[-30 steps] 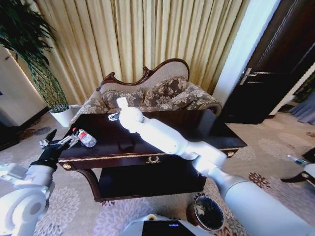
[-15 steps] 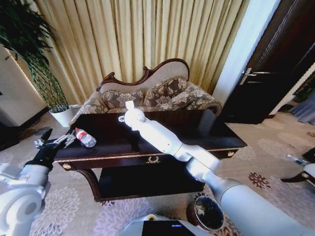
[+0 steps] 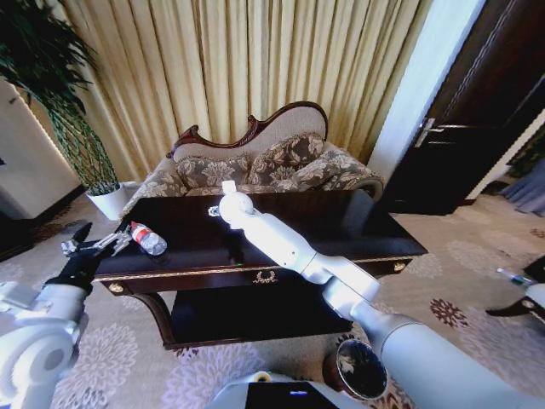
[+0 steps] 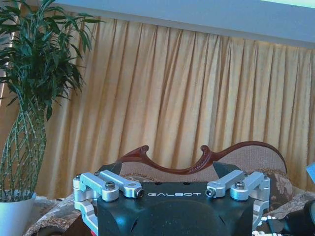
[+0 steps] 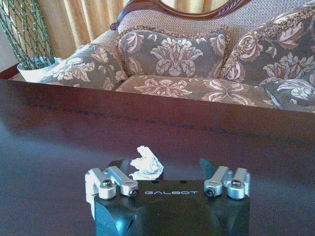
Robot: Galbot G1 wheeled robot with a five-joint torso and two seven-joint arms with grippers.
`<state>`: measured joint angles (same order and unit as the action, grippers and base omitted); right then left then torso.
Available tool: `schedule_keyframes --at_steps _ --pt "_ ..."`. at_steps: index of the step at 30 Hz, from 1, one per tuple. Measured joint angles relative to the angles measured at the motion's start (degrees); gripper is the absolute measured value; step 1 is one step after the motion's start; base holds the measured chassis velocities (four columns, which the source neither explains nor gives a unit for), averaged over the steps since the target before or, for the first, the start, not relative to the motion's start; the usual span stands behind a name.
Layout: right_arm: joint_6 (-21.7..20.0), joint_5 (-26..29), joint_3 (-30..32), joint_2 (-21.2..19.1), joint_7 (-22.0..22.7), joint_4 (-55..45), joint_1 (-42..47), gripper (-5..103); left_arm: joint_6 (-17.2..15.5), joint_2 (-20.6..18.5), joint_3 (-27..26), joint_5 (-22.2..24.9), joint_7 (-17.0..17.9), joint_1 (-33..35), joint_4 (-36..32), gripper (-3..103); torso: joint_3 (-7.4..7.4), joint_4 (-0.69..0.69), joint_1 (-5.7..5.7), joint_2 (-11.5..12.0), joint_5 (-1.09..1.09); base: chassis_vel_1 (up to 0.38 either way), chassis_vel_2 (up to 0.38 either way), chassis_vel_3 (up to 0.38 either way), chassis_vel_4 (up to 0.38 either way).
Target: Move to the front of the table and place the trash on the table into the trash bin.
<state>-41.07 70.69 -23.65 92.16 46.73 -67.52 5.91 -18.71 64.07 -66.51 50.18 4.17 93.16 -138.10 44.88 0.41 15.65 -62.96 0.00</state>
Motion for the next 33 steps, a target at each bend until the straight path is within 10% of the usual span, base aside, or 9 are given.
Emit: schedule_keyframes --at_steps 22,33 --pt "0.51 -0.59 -1.78 -0.83 -0.72 -2.53 1.02 3 -0.18 -0.32 -0.48 0.79 -0.01 0.21 -0.35 100 0.00 -0.01 0.00 0.00 0.00 0.000 0.000 0.000 0.000" --pt "1.85 -1.42 -1.70 -1.44 -0.74 -4.14 1.31 0 -0.18 -0.22 -0.65 0.88 -0.01 0.09 -0.41 100 0.00 -0.01 0.00 0.00 0.00 0.000 0.000 0.000 0.000"
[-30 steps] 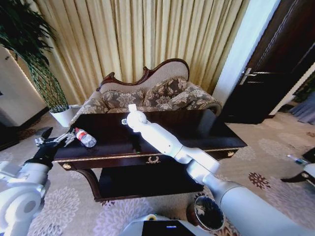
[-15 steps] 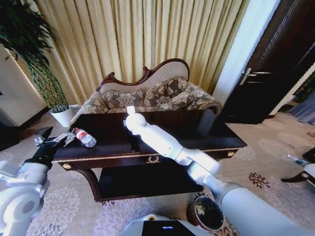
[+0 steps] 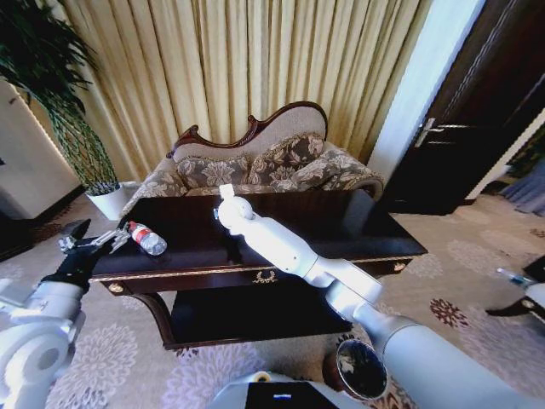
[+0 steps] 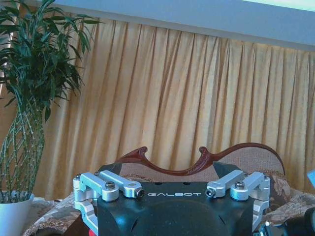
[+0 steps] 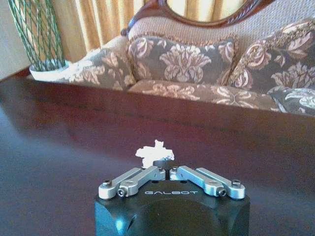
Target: Move to the front of the table and place the trash on the table into the trash bin.
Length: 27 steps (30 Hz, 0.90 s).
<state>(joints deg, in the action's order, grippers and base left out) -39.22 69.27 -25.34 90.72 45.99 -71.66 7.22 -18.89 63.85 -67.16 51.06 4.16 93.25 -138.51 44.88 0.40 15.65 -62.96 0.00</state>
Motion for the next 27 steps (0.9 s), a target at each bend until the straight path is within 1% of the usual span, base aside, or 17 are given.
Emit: schedule_keyframes --at_steps 4,6,7,9,10,12,13,15,16,17,18,21,22,23,24,26,27 --pt "3.13 -1.94 0.32 -0.88 -0.78 -2.04 0.15 0 0.01 -0.05 -0.26 0.20 -0.01 0.01 0.00 100 0.00 -0.01 0.00 0.00 0.00 0.000 0.000 0.000 0.000" --pt "8.05 -9.48 -0.84 -4.44 -4.49 -6.71 0.18 0 0.04 -0.21 -0.66 0.64 -0.04 0.02 0.11 100 0.00 -0.01 0.00 0.00 0.01 0.000 0.000 0.000 0.000" --pt "8.05 -9.48 -0.84 -4.44 -4.49 -6.71 0.18 0 0.04 -0.21 -0.66 0.64 -0.04 0.02 0.11 100 0.00 -0.01 0.00 0.00 0.01 0.000 0.000 0.000 0.000" --pt "12.48 -18.99 -2.37 -10.66 -8.76 -11.95 0.35 0 0.09 -0.24 -0.64 0.73 -0.11 -0.28 0.40 100 0.00 0.02 0.00 0.00 0.01 0.000 0.000 0.000 0.000" --pt "12.48 -18.99 -2.37 -10.66 -8.76 -11.95 0.35 0 0.09 -0.24 -0.64 0.73 -0.11 -0.28 0.40 100 0.00 0.02 0.00 0.00 0.01 0.000 0.000 0.000 0.000" --pt "13.56 -19.68 -1.44 -15.58 -8.69 -16.63 0.79 0 0.09 -0.32 -0.06 0.73 -0.13 -1.04 0.69 100 0.00 0.02 0.00 0.00 0.03 0.000 0.000 0.000 0.000" --pt "13.56 -19.68 -1.44 -15.58 -8.69 -16.63 0.79 0 0.09 -0.32 -0.06 0.73 -0.13 -1.04 0.69 100 0.00 0.02 0.00 0.00 0.03 0.000 0.000 0.000 0.000" --pt "14.22 -19.17 0.76 -20.52 -8.61 -20.38 1.79 0 0.09 -0.78 0.42 0.74 -0.11 -1.75 0.91 100 -0.01 0.02 0.00 0.00 0.03 0.000 0.000 0.000 0.000" --pt "14.22 -19.17 0.76 -20.52 -8.61 -20.38 1.79 0 0.09 -0.78 0.42 0.74 -0.11 -1.75 0.91 100 -0.01 0.02 0.00 0.00 0.03 0.000 0.000 0.000 0.000" --pt "14.56 -19.17 1.98 -22.87 -8.98 -21.65 2.42 0 0.09 -1.14 0.59 0.78 -0.13 -2.00 1.03 100 0.00 0.01 0.00 0.00 0.03 0.000 0.000 0.000 0.000" --pt "14.56 -19.17 1.98 -22.87 -8.98 -21.65 2.42 0 0.09 -1.14 0.59 0.78 -0.13 -2.00 1.03 100 0.00 0.01 0.00 0.00 0.03 0.000 0.000 0.000 0.000" --pt "15.32 -19.07 7.47 -30.82 -11.21 -24.88 6.68 0 0.46 -2.25 0.84 1.27 -1.01 -2.52 1.51 100 0.00 -0.02 0.00 0.00 0.04 0.000 0.000 0.000 0.000" --pt "15.32 -19.07 7.47 -30.82 -11.21 -24.88 6.68 0 0.46 -2.25 0.84 1.27 -1.01 -2.52 1.51 100 0.00 -0.02 0.00 0.00 0.04 0.000 0.000 0.000 0.000" --pt "15.69 -19.44 9.57 -33.89 -12.61 -25.65 8.91 0 0.76 -2.54 1.03 1.31 -1.45 -2.68 1.80 100 0.00 0.00 0.00 0.00 0.03 0.000 0.000 0.000 0.000" --pt "15.69 -19.44 9.57 -33.89 -12.61 -25.65 8.91 0 0.76 -2.54 1.03 1.31 -1.45 -2.68 1.80 100 0.00 0.00 0.00 0.00 0.03 0.000 0.000 0.000 0.000" --pt "17.81 -21.95 14.26 -40.70 -16.97 -27.44 15.06 0 1.60 -3.15 1.75 1.34 -2.06 -3.19 2.35 100 -0.01 0.02 0.00 0.00 0.04 0.000 0.000 0.000 0.000" --pt "17.81 -21.95 14.26 -40.70 -16.97 -27.44 15.06 0 1.60 -3.15 1.75 1.34 -2.06 -3.19 2.35 100 -0.01 0.02 0.00 0.00 0.04 0.000 0.000 0.000 0.000"
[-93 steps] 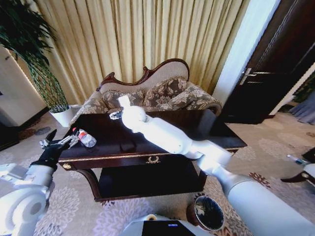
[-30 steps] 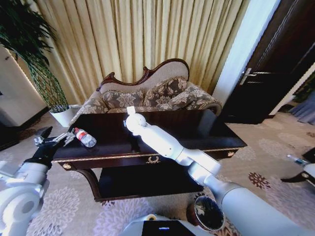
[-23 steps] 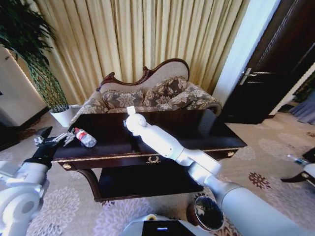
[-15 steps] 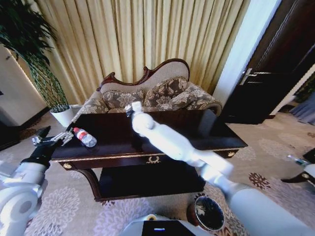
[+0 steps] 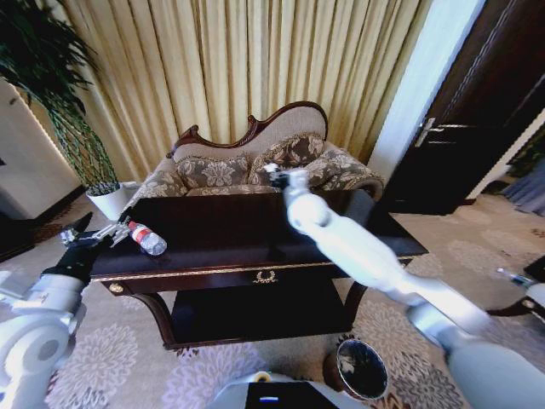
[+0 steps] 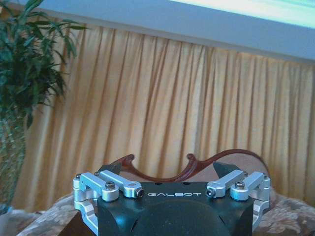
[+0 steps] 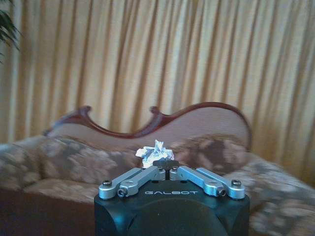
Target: Move to the front of the table and place the trash on the table into the trash bin.
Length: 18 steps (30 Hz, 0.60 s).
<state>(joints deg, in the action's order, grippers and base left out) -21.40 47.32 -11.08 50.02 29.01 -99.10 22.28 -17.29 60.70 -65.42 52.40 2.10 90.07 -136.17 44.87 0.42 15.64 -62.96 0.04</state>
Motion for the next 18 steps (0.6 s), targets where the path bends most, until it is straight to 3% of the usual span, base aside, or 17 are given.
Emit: schedule_keyframes --at_steps 2,3,5,8,10,18 --pt "3.98 -2.59 4.16 -5.72 -2.55 -2.23 6.96 0 0.42 -0.53 0.68 0.02 -0.43 -0.53 0.45 100 0.00 0.04 0.00 0.00 0.01 0.000 0.000 0.000 0.000" --pt "3.98 -2.59 4.16 -5.72 -2.55 -2.23 6.96 0 0.42 -0.53 0.68 0.02 -0.43 -0.53 0.45 100 0.00 0.04 0.00 0.00 0.01 0.000 0.000 0.000 0.000" --pt "7.85 -4.65 9.71 -8.83 -4.57 -4.52 13.16 0 0.57 -1.05 1.47 0.02 -0.57 -1.02 0.81 100 0.00 0.00 0.00 0.00 -0.02 0.000 0.000 0.000 0.000" --pt "8.90 -5.09 11.99 -9.50 -5.31 -5.65 15.81 0 0.59 -1.24 1.93 0.02 -0.57 -1.22 0.92 100 0.00 -0.03 0.00 0.00 -0.02 0.000 0.000 0.000 0.000" --pt "10.15 -4.99 17.45 -10.42 -6.85 -9.81 23.12 0 0.62 -1.62 2.96 0.02 -0.59 -1.53 0.95 100 0.00 -0.01 0.00 0.00 -0.04 0.000 0.000 0.000 0.000" --pt "8.18 -2.95 20.60 -9.24 -5.44 -14.05 27.24 0 0.62 -3.59 3.02 2.00 -0.55 -1.70 1.64 100 0.00 -0.03 0.00 0.00 -0.04 0.000 0.000 0.000 0.000"
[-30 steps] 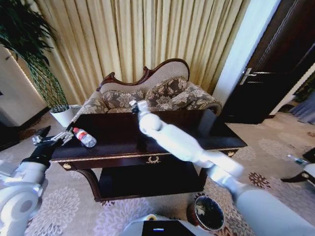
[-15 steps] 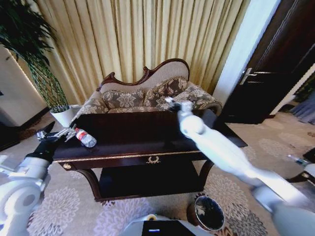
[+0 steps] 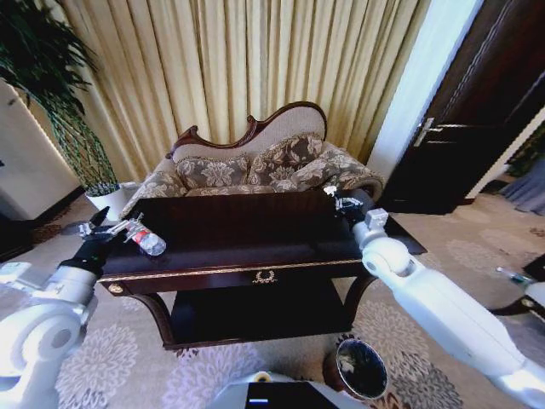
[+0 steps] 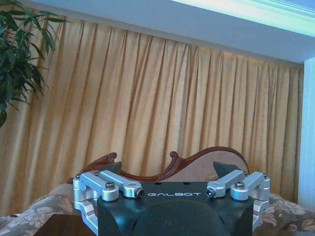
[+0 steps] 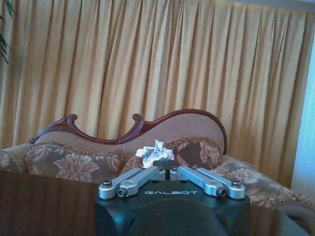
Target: Move to the front of the table and place the trash on the table into the trash bin.
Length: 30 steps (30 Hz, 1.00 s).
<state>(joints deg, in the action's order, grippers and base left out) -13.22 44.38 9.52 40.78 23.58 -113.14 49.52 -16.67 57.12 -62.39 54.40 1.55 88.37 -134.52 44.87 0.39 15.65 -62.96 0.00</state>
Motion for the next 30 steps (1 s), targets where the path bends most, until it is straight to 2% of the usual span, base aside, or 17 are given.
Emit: schedule_keyframes --at_steps 4,9,13,17,26,30 --pt "-0.61 -0.07 0.00 0.85 0.72 -0.51 0.62 0 -0.28 -0.77 -0.42 0.84 0.44 -0.04 0.52 100 0.01 0.00 0.02 0.01 0.00 0.000 0.000 0.000 0.000" --pt "-0.75 -0.63 -0.24 1.45 1.61 -0.62 1.31 0 -3.84 -2.10 -1.06 1.68 2.44 -0.25 0.85 100 0.01 0.02 0.02 0.01 0.00 0.085 -0.082 -0.083 0.079" --pt "-0.75 -0.63 -0.15 1.45 1.92 -0.74 1.37 0 -5.20 -2.37 -1.09 1.43 3.06 -0.23 1.52 100 0.01 0.02 0.02 0.00 0.00 0.137 -0.163 -0.141 0.141" --pt "-0.65 -0.67 0.37 1.44 2.97 -0.77 1.38 0 -8.69 -2.45 -1.65 0.01 5.62 0.51 2.33 100 0.00 0.02 0.00 0.00 0.01 0.204 -0.233 -0.217 0.224" --pt "0.03 -2.75 0.54 2.23 3.01 -0.50 2.85 0 -9.77 -2.38 -2.38 -0.20 6.65 1.04 2.12 100 0.00 0.02 -0.02 -0.01 0.02 0.225 -0.237 -0.235 0.223" --pt "0.87 -5.68 0.27 2.95 2.30 -0.07 4.72 0 -9.59 -1.67 -1.99 -0.72 6.64 1.40 1.66 100 -0.01 0.02 -0.02 -0.01 -0.01 0.166 -0.161 -0.167 0.160"
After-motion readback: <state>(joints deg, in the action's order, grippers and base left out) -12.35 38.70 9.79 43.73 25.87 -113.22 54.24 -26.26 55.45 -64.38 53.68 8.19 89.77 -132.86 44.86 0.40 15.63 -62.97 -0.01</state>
